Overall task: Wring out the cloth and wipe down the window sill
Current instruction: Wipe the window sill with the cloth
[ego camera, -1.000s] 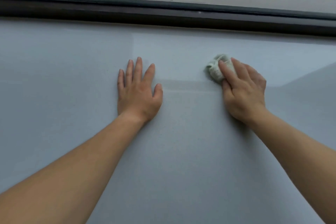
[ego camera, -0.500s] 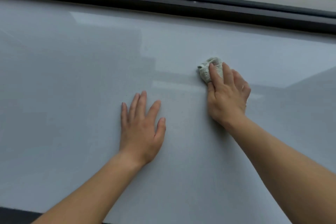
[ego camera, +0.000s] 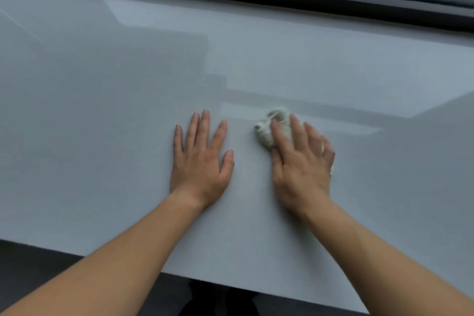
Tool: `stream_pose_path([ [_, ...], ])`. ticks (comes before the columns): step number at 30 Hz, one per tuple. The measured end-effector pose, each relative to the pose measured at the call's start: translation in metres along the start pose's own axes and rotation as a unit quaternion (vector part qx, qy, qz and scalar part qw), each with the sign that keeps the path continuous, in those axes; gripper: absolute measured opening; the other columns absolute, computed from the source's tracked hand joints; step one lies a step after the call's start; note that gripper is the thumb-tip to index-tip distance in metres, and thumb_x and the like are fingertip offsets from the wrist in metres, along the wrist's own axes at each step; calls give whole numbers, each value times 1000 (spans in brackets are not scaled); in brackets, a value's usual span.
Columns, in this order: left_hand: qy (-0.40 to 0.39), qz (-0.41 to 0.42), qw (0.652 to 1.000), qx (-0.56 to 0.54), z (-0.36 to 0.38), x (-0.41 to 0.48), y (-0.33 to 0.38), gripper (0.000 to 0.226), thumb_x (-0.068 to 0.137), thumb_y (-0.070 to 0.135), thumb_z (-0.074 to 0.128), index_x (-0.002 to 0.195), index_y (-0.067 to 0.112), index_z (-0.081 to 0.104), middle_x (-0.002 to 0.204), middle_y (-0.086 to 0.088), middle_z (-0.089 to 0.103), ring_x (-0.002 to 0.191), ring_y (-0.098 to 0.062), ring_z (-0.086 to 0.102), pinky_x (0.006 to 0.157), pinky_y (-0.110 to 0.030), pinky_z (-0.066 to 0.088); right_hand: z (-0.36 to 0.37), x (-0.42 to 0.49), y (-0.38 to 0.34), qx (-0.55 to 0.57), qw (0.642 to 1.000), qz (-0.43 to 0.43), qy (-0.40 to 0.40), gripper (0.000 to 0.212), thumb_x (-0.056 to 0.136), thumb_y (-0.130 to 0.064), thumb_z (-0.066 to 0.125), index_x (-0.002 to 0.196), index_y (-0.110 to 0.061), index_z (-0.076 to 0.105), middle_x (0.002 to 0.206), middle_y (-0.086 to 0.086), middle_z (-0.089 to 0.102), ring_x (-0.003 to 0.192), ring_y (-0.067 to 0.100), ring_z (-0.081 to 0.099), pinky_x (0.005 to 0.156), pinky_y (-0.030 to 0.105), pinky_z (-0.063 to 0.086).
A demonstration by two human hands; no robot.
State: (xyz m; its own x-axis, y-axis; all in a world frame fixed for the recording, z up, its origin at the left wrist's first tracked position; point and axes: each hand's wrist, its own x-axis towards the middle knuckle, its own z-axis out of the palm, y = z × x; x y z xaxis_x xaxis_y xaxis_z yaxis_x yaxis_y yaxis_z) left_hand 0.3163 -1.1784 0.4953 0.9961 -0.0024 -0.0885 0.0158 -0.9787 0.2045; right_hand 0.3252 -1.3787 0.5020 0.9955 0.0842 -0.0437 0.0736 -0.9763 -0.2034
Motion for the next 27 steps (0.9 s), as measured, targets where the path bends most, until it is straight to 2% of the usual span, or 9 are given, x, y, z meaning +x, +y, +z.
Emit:
stream_pose_path([
  [2,2,0,1000,-1,0,0,0,68,90,50,24,154,27,26,165,-8,8,152,-22,1,121,-51,-2,0,-19,12,-22,995,-91,-16,55,93,-39,43,147,-41,38,158,-1,32,142,29,29,113,48,19],
  [4,-1,2,1000,0,0,-1,0,67,91,51,23,154,28,24,165,-7,6,152,-21,-1,121,-51,-3,-6,-16,32,-31,993,-108,-29,54,93,-39,43,147,-42,38,158,-1,33,142,29,30,113,46,20],
  [9,-4,2,1000,1,1,-1,0,67,92,51,21,155,28,20,166,-7,3,152,-20,-5,120,-50,-6,-5,-5,18,3,995,95,-6,51,100,-40,29,150,-46,26,162,-6,20,146,23,16,115,46,9],
  [12,5,7,1000,-15,0,0,-1,65,93,50,19,154,27,21,165,-7,5,152,-21,-4,120,-50,-6,3,-45,-11,-10,1000,23,0,54,95,-36,38,149,-42,32,160,-2,26,143,27,24,114,48,15],
  [14,15,11,999,-48,0,-1,-2,64,95,50,17,154,25,21,165,-8,8,152,-20,-1,120,-50,-6,6,-69,-9,-20,999,-47,-8,54,93,-36,41,147,-40,38,158,-1,32,141,29,29,113,49,19],
  [16,24,17,996,-78,-2,-5,-3,63,96,47,20,153,21,23,164,-9,12,152,-19,3,120,-50,-7,2,-71,3,-22,997,-69,-21,53,94,-38,39,146,-42,39,157,-2,34,141,28,30,114,47,18],
  [19,44,42,994,-89,-8,-10,-5,58,96,43,28,146,15,37,161,-12,23,150,-25,11,120,-54,-5,1,-61,7,-16,1000,26,-6,51,98,-37,38,148,-44,33,160,-4,28,143,26,23,113,44,12],
  [22,51,77,995,-43,-11,-30,-15,54,96,43,28,142,17,41,160,-11,24,151,-28,8,119,-56,-8,8,-73,-21,6,993,119,21,51,99,-38,38,149,-45,30,161,-4,24,144,26,21,114,47,11],
  [27,-13,71,997,-5,-5,-83,-37,64,94,50,21,151,24,31,165,-7,11,152,-25,0,120,-54,-7,13,-128,-29,-25,997,-68,6,51,94,-42,44,145,-42,41,155,-2,37,139,29,34,111,48,22],
])
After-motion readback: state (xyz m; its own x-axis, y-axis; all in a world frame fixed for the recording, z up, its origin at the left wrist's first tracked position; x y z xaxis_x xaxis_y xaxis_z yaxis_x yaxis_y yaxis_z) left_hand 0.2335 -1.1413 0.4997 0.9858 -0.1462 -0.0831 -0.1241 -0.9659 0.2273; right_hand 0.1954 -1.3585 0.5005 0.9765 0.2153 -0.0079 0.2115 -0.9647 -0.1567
